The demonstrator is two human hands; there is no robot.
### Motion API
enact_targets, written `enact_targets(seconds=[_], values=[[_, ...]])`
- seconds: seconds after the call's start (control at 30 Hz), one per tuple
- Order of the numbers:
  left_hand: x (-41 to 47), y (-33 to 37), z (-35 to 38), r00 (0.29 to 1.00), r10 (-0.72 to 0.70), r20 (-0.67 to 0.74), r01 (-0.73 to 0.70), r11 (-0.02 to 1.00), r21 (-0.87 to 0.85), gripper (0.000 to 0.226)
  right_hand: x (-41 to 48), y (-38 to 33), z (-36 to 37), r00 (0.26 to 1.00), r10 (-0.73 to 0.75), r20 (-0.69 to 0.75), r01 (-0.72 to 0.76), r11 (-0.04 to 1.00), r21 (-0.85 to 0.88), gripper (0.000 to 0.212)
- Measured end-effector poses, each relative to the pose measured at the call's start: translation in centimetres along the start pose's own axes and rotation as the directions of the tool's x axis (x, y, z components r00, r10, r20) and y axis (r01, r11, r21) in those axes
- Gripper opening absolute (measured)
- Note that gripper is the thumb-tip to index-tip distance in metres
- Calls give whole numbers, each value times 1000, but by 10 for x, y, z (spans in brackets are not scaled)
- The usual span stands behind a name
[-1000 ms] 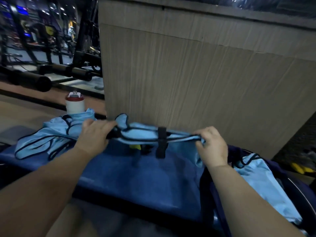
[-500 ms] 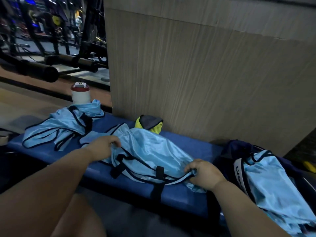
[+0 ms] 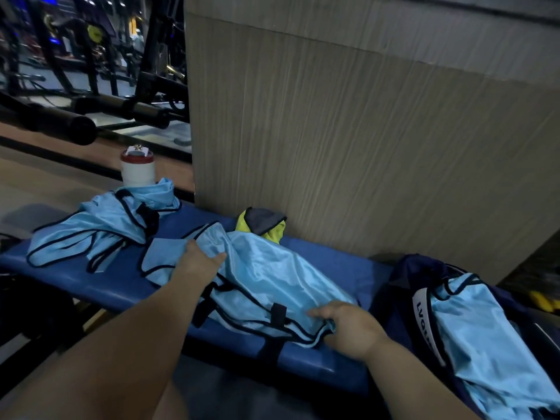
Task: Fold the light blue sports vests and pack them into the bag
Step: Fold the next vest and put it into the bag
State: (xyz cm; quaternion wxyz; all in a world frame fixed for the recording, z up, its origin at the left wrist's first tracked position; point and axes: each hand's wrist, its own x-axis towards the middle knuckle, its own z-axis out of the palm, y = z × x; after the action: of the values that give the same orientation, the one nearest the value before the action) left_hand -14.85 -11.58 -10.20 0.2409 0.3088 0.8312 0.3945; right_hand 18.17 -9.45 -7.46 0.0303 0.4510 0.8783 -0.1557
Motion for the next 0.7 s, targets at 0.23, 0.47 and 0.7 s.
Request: enact_targets(seconds=[0.23, 0.47, 0.7], values=[[24, 0, 4, 999, 9, 34, -15, 984, 175, 61, 6, -21, 1, 996, -39, 84, 51, 988, -146, 72], [4, -1, -2, 982, 34, -184, -54, 993, -108, 16, 11, -28, 4, 994, -12, 106, 37, 971, -235, 71], [-24, -12, -42, 765, -81, -639, -240, 885, -399, 11, 5, -21, 5, 1000, -20, 11, 22, 992, -122, 67]])
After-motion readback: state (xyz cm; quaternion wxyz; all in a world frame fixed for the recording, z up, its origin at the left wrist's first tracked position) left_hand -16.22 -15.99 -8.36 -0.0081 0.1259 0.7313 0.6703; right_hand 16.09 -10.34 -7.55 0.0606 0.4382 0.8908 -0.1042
